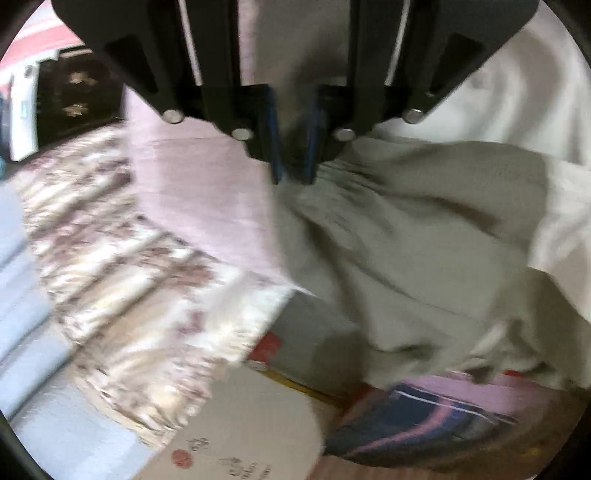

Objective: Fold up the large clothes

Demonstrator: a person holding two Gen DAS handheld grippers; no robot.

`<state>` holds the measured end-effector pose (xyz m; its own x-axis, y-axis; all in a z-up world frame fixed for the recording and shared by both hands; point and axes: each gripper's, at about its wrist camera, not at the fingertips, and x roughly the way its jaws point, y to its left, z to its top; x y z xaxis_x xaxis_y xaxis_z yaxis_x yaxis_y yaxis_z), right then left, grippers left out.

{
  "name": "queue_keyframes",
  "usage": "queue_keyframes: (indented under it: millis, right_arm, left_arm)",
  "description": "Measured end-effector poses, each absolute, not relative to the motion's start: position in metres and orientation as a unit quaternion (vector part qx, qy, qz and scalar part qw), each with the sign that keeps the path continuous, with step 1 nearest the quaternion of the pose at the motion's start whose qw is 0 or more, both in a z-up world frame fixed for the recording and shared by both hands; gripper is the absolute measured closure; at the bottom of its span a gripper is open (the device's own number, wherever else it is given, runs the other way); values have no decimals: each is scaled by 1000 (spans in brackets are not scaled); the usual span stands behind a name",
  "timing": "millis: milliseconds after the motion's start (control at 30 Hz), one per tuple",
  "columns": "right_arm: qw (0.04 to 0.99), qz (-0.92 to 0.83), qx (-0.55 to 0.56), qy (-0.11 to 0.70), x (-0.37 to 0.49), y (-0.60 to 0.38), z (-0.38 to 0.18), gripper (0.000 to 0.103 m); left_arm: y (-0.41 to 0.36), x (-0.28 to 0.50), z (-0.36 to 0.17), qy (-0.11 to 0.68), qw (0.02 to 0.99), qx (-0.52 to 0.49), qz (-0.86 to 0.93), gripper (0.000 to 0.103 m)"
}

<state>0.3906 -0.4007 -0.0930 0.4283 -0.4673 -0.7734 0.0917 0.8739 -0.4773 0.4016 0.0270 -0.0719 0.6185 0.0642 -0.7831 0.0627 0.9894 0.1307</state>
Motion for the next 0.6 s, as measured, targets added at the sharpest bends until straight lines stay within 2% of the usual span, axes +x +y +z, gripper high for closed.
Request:
queue_keyframes:
  millis: [100,333,400,433,467,500,533,600]
  right_arm:
    - [841,-126,-110,515,383,-414,-85,99]
    - [881,-65,-75,462,352,-389,-40,96]
    - [881,-66,-82,461,354,-385,-36,87]
    - [882,-66,-83,459,354,-383,-35,72]
    - [887,-64,-80,450,351,-382,-31,44]
    - [892,-64,-76,440,349,-385,-27,33]
    - [897,-71,-75,430,345,-387,-21,29]
    - [899,-77,-66,425,345,-393,-17,29]
  left_arm:
    - [20,399,-73,441,893,94,-2,4]
    - [-3,383,-93,462,875,140,-25,4]
    - [-3,377,-98,476,868,139,-33,4]
    - [-1,373,-98,482,865,132,-42,4]
    - [1,364,-97,482,866,127,-48,4]
    - [3,357,-95,476,869,128,-49,4]
    - [5,351,-92,468,872,135,-46,3]
    - [6,344,-92,461,873,156,-42,3]
